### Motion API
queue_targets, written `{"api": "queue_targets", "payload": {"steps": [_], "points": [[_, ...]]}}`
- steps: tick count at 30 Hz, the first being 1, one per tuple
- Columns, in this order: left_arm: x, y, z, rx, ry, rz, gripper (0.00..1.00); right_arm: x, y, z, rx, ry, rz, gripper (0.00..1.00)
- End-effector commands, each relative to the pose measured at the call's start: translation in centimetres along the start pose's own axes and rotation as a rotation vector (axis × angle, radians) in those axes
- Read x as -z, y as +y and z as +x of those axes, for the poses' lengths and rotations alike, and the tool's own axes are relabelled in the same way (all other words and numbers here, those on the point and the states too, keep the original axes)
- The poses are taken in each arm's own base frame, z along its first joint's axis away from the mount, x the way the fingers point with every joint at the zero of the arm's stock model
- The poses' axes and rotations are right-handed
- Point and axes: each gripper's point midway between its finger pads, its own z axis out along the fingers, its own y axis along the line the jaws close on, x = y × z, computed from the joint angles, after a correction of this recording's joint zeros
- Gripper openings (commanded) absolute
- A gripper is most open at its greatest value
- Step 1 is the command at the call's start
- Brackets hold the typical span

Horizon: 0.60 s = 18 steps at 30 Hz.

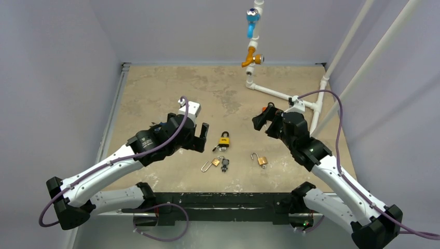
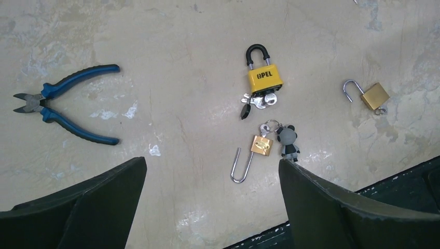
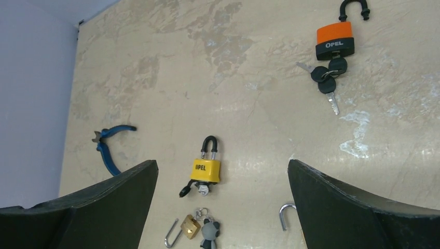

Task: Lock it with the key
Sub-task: Pick up the lock from the center of the board.

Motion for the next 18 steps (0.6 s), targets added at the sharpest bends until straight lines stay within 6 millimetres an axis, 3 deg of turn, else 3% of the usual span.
{"api": "queue_targets", "payload": {"steps": [1,10,18], "points": [[1.5,0.1,-2.5,-0.035,-0.053,-0.005,1.00,0.5,0.5,-2.3,0.050,-0.054,0.021,0.99],[2.9,0.4,-1.8,-0.134,-0.035,0.065,1.00,-1.2,-0.7,-1.3,0.088,-0.012,0.100,0.99],[2.2,1.1,-0.1,-0.143,-0.014,0.093,1.00,-4.2,-0.7,0.9,0.115,0.069,0.123,0.99]]}}
